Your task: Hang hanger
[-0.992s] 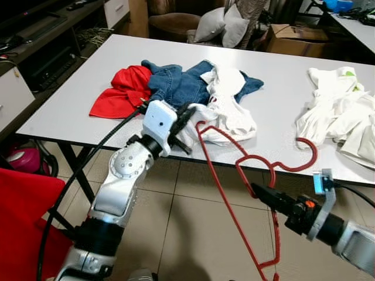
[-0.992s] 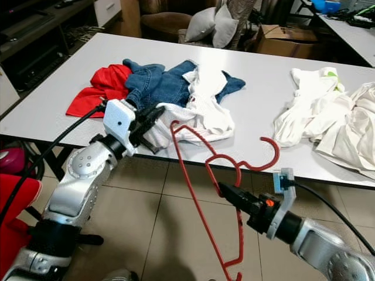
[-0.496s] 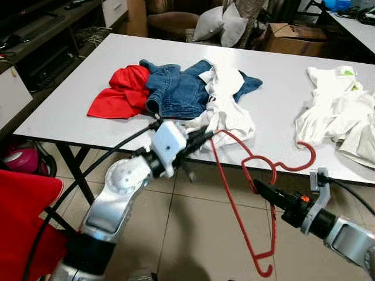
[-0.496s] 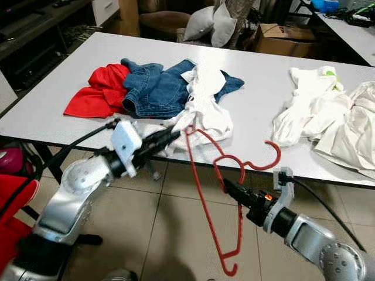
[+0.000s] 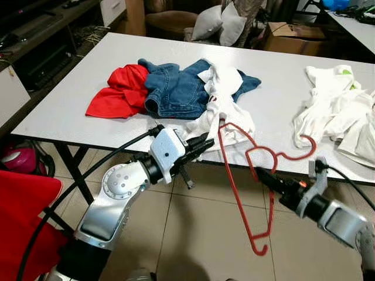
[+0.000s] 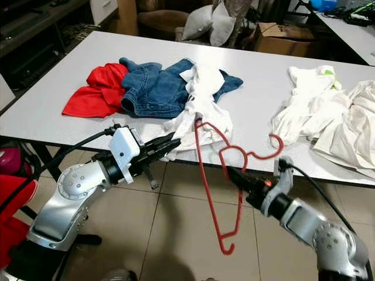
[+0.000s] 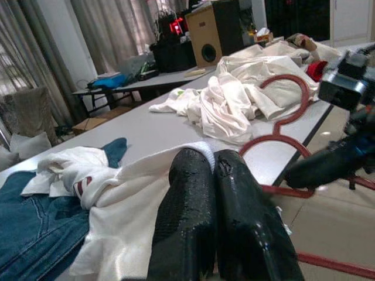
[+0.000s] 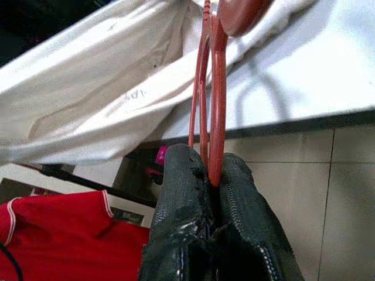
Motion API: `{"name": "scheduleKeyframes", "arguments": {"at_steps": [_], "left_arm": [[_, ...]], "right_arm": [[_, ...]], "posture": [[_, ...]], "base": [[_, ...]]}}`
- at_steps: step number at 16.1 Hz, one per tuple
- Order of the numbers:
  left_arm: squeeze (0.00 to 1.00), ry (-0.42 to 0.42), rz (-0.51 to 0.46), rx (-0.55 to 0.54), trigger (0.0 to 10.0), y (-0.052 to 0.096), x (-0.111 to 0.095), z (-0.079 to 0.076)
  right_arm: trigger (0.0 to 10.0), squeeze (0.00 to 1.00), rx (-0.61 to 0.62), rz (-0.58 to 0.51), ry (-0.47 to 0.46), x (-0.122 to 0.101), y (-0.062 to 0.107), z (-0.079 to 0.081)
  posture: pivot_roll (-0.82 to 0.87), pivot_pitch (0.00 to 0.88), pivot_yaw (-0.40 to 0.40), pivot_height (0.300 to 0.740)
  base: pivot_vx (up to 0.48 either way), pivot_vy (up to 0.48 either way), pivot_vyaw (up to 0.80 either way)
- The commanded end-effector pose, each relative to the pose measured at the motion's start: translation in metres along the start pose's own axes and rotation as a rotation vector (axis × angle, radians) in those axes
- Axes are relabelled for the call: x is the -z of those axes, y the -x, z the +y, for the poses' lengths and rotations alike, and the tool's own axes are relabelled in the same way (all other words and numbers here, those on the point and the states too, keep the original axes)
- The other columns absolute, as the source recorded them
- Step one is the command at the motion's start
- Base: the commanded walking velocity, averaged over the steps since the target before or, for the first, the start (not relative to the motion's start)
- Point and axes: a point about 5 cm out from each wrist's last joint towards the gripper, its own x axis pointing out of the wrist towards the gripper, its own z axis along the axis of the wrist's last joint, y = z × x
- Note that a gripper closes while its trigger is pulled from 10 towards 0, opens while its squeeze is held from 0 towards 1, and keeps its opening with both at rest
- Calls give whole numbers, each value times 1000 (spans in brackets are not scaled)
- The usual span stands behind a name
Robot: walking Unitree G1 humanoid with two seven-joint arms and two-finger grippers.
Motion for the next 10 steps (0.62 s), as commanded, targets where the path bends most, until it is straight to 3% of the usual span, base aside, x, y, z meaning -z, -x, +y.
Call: {"name": "scheduleKeyframes", "arguments": {"at_steps": [1,4,7,10], "left_arm": [[0,-16,-14,32,0,-2,-6,-4],[0,-12,-13,46,0,-2,-6,-6],[0,-10,-6,46,0,-2,-5,-7],[0,-20,32,19,0,-2,1,-3]], "right_arm": [[10000,0,10,15,5,-3,-3,-2],[10000,0,44,-8,5,-11,-14,-7],[10000,0,145,-106,-34,-23,-23,-19],[10000,0,118,-204,-82,-32,-26,-17]], "posture": [[4,48,-40,740],[0,46,-31,740],[0,47,-31,740],[-3,40,-22,740]], "base": [[0,0,0],[0,0,0],[0,0,0],[0,0,0]]}}
